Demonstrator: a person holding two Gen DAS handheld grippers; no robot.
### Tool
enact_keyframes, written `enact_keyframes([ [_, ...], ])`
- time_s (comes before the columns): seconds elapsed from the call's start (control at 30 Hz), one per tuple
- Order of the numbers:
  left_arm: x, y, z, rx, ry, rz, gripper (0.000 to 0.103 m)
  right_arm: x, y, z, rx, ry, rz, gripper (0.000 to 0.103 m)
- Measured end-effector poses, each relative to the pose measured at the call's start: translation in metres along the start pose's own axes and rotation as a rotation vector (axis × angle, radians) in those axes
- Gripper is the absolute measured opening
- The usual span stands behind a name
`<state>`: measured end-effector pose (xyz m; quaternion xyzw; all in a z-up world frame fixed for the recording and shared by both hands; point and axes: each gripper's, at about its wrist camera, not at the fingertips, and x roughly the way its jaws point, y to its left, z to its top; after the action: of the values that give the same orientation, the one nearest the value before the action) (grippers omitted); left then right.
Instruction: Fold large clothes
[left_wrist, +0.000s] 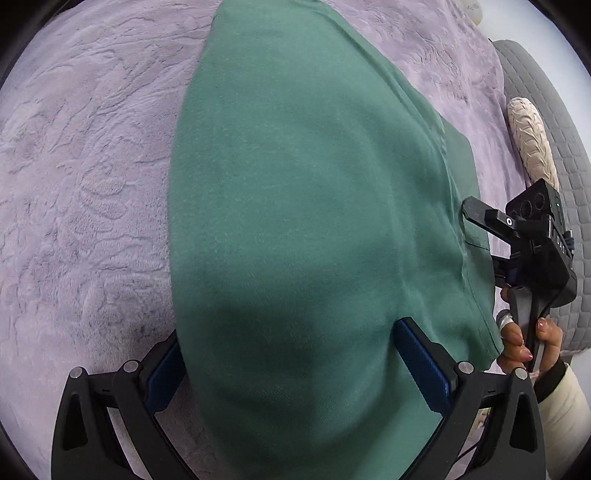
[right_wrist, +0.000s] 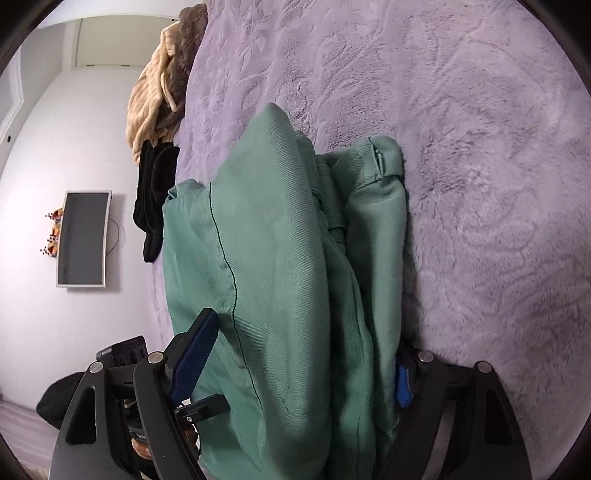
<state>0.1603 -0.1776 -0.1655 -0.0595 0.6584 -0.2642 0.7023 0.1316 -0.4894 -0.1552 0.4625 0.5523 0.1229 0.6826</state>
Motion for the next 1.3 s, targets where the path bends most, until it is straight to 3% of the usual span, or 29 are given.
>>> enact_keyframes([
  [0.03,-0.001,-0.002,0.0,0.004,-0.001,-0.002,0.102,-0.001,-0.001,0.0,0.005,-0.002,-0.012,0.048],
  [0.07,-0.003,-0.004,0.0,0.007,-0.013,-0.01,0.09,-0.004,-0.003,-0.001,0.018,-0.008,0.011,0.035],
  [0.1,-0.007,-0.005,-0.001,0.008,-0.028,-0.015,0.088,-0.008,-0.006,-0.003,0.036,-0.021,0.063,0.03],
  [0.17,-0.017,-0.001,-0.006,0.013,-0.058,-0.028,0.071,-0.017,-0.006,-0.009,0.053,-0.044,0.144,0.022],
  [0.27,-0.034,0.004,-0.011,0.03,-0.088,-0.088,0.052,-0.024,0.006,-0.022,0.071,-0.07,0.236,0.022],
  [0.33,-0.047,0.005,-0.013,0.045,-0.097,-0.129,0.048,-0.026,0.018,-0.03,0.078,-0.083,0.282,0.022],
  [0.6,-0.105,0.013,-0.033,0.098,-0.141,-0.194,0.048,-0.021,0.084,-0.079,0.019,-0.08,0.343,0.022],
  [0.63,-0.112,0.019,-0.038,0.094,-0.169,-0.211,0.048,-0.016,0.092,-0.089,0.017,-0.072,0.348,0.022],
  [0.77,-0.147,0.048,-0.066,0.099,-0.158,-0.217,0.048,0.018,0.111,-0.138,0.041,-0.03,0.361,0.022],
  [0.87,-0.164,0.074,-0.093,0.109,-0.126,-0.188,0.048,0.053,0.106,-0.17,0.077,0.013,0.323,0.022],
  [1.0,-0.156,0.123,-0.132,0.079,-0.043,-0.116,0.049,0.094,0.094,-0.19,0.111,0.054,0.151,0.025],
  [1.1,-0.133,0.157,-0.152,0.027,0.029,-0.052,0.055,0.081,0.104,-0.187,0.061,0.007,0.09,0.04],
  [1.17,-0.142,0.164,-0.158,0.019,0.012,-0.091,0.055,0.068,0.11,-0.183,0.03,-0.048,0.048,0.062],
  [1.3,-0.171,0.161,-0.156,0.087,0.014,-0.064,0.055,0.066,0.108,-0.163,0.06,-0.07,0.044,0.059],
])
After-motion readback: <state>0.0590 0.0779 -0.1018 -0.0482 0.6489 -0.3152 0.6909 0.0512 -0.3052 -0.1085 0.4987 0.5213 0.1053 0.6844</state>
